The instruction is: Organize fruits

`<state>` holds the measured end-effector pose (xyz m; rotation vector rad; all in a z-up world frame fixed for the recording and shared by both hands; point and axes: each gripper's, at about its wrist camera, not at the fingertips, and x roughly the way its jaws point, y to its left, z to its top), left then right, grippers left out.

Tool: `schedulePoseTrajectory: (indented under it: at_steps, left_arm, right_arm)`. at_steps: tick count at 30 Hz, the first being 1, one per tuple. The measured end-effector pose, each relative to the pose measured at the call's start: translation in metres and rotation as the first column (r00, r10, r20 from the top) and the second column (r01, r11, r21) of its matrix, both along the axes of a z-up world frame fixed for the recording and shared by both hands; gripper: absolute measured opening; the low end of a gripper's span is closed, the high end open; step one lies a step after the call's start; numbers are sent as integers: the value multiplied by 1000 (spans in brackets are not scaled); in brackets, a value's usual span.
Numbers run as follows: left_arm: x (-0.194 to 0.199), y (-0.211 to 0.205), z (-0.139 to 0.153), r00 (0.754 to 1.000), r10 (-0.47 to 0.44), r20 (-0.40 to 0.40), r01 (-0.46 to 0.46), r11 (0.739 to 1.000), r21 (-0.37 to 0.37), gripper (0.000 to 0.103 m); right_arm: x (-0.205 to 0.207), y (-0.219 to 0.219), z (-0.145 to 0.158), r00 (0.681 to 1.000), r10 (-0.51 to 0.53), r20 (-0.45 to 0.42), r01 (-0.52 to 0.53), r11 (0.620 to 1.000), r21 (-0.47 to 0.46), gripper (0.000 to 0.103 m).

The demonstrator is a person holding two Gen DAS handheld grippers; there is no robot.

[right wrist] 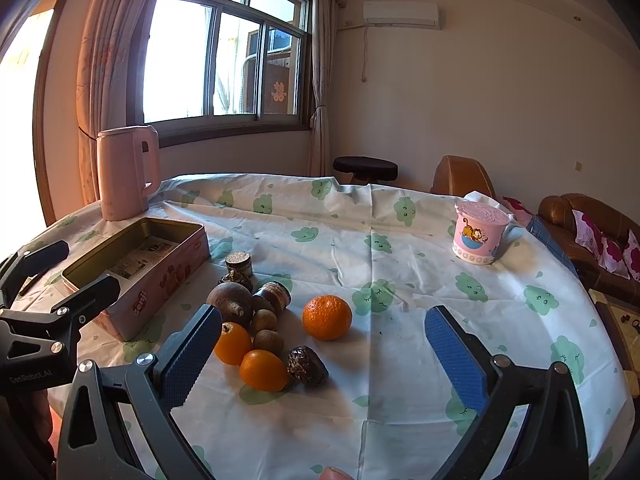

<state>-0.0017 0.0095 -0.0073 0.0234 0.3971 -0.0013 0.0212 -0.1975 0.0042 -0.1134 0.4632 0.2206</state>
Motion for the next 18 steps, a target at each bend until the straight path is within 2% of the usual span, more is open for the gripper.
schedulePoseTrajectory:
  at_steps: [18]
  left_arm:
    - [0,0,-2,1000,0,-2,0,1000,3,103]
  right_arm:
    - [-1,0,0,1000,-1,1,1,1000,0,102]
